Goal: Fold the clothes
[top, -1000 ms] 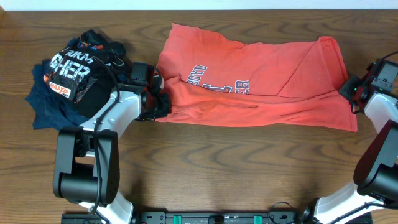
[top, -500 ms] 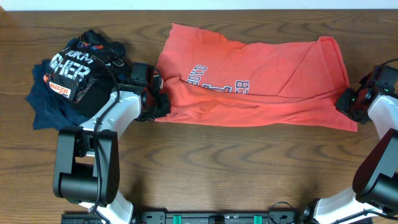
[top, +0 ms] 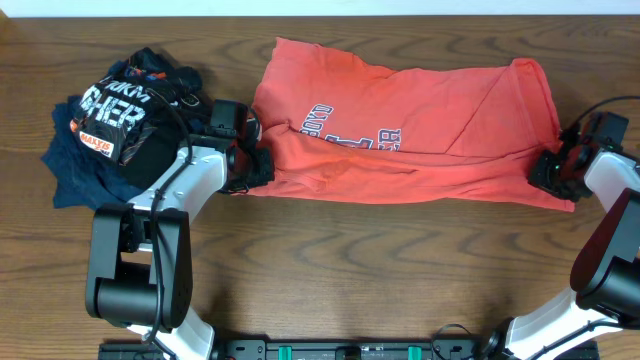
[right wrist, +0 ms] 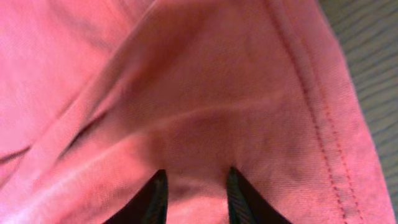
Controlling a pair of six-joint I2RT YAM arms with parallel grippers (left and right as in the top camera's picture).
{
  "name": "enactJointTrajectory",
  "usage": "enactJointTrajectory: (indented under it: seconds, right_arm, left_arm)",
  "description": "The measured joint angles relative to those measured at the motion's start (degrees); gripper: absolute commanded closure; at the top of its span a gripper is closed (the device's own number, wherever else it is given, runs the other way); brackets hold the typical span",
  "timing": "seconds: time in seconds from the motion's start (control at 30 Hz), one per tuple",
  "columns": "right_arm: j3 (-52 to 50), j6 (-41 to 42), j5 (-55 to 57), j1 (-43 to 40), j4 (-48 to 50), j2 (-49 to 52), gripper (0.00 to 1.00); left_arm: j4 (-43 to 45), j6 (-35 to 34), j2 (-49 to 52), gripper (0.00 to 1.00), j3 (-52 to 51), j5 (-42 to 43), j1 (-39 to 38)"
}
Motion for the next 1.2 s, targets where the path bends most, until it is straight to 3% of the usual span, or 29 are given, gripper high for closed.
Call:
enactJointTrajectory:
  seconds: [0.37,0.7,0.9,0.97,1.2]
  right_arm:
    - [1.18,4.52,6.62,-0.44,-13.16,-0.17,0.73]
    - [0.96,7.39,7.23,-3.26,-15.06,-0.37,0.73]
    - [0.81,7.61,7.19,-3.28,-14.71,-0.48,0.72]
    - [0.79,7.61,7.17,-3.28,-14.64,-0.48,0.72]
    - [0.74,7.74,7.13,-3.28,-14.58,-0.5,0.72]
  left_arm:
    - [-11.54,-0.02,0.0,0.89,-1.01,-0.61,0.0]
    - [-14.67,0.02,-0.28,0.89,-2.89,-0.39,0.0]
    - [-9.22,1.22,-5.42,0.83,-4.79,-0.66,0.0]
    - [-5.6,1.7,-9.14,0.75,-4.81,-1.03,0.0]
    - [6.05,2.8,-14.19,0.75,-4.46,-6.71,0.0]
